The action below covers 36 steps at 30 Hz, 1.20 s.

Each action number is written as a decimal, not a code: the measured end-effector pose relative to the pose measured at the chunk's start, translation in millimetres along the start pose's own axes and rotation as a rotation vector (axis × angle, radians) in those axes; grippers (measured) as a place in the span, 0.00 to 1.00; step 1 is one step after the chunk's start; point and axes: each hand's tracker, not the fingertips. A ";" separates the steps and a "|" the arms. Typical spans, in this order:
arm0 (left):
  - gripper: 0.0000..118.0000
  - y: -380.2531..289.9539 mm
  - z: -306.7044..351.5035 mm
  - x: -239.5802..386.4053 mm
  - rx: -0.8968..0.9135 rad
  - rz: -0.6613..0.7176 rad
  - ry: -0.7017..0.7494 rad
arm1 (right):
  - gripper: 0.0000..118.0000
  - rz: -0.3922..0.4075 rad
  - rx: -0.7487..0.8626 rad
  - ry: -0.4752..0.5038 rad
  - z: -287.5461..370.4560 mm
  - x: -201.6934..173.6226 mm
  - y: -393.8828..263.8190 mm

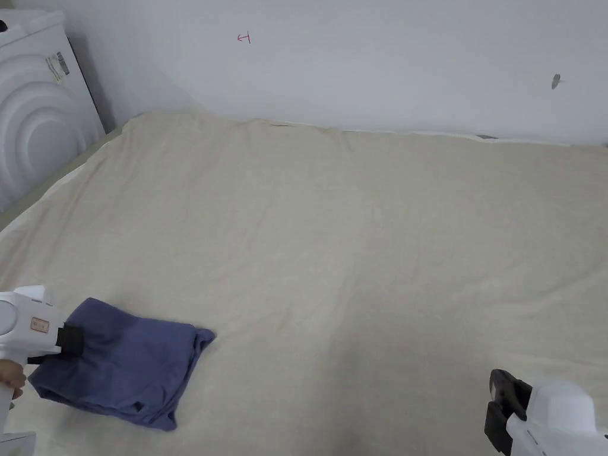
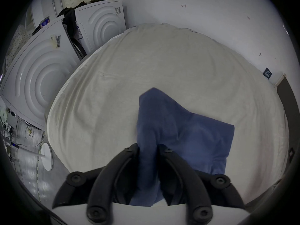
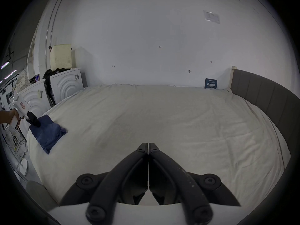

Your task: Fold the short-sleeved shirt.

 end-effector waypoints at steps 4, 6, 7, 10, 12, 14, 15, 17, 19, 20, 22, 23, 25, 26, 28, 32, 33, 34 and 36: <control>0.98 13.7 10.3 0.1 0.254 -0.209 0.400 | 0.03 -0.015 -0.010 -0.010 5.9 4.9 0.7; 1.00 19.9 25.5 16.3 0.335 -0.225 0.395 | 0.03 -0.023 0.005 -0.020 14.4 8.4 5.0; 0.97 23.3 32.6 24.1 0.356 -0.230 0.395 | 0.03 -0.024 0.014 -0.027 18.4 10.1 7.6; 0.95 31.1 63.4 52.8 0.443 -0.247 0.374 | 0.03 -0.027 0.049 -0.054 35.0 17.0 19.4; 0.95 34.4 88.9 76.2 0.533 -0.258 0.357 | 0.03 -0.026 0.083 -0.064 48.8 23.8 30.1; 0.95 37.7 118.7 103.2 0.628 -0.256 0.319 | 0.03 -0.021 0.117 -0.073 63.0 31.0 41.4; 0.95 37.6 134.3 118.1 0.676 -0.266 0.299 | 0.03 -0.021 0.138 -0.079 70.9 35.0 47.7; 0.95 37.1 162.4 148.0 0.760 -0.309 0.267 | 0.03 -0.021 0.183 -0.090 85.8 43.1 59.8; 0.95 35.0 189.9 181.2 0.848 -0.356 0.243 | 0.03 -0.020 0.220 -0.106 100.4 51.1 72.4; 0.95 33.0 200.0 196.1 0.896 -0.390 0.235 | 0.03 -0.017 0.244 -0.114 108.6 55.6 79.2; 0.95 27.9 220.8 229.6 0.988 -0.442 0.224 | 0.03 -0.012 0.293 -0.130 122.9 63.8 90.8; 0.95 24.7 230.7 246.3 1.026 -0.460 0.213 | 0.03 -0.007 0.314 -0.144 131.1 68.1 97.0; 0.95 16.8 240.7 274.4 1.115 -0.502 0.184 | 0.03 -0.006 0.350 -0.157 144.9 76.2 106.3; 0.96 13.6 246.7 288.7 0.960 -0.020 -0.137 | 0.03 -0.001 0.376 -0.165 152.3 80.7 110.6; 0.96 6.8 252.2 315.1 1.062 -0.093 -0.092 | 0.03 0.019 0.414 -0.186 165.6 88.0 117.8; 0.96 -7.7 258.2 357.9 1.134 -0.106 -0.151 | 0.03 0.064 0.478 -0.226 188.0 101.2 124.7; 0.96 -11.7 258.3 367.3 1.146 -0.102 -0.159 | 0.03 0.069 0.490 -0.234 192.7 104.5 124.7; 0.96 -15.3 258.2 374.2 1.162 -0.103 -0.170 | 0.03 0.073 0.498 -0.242 196.2 106.7 124.6; 0.94 -21.8 254.0 387.4 1.182 -0.110 -0.206 | 0.03 0.071 0.507 -0.244 204.1 113.0 124.2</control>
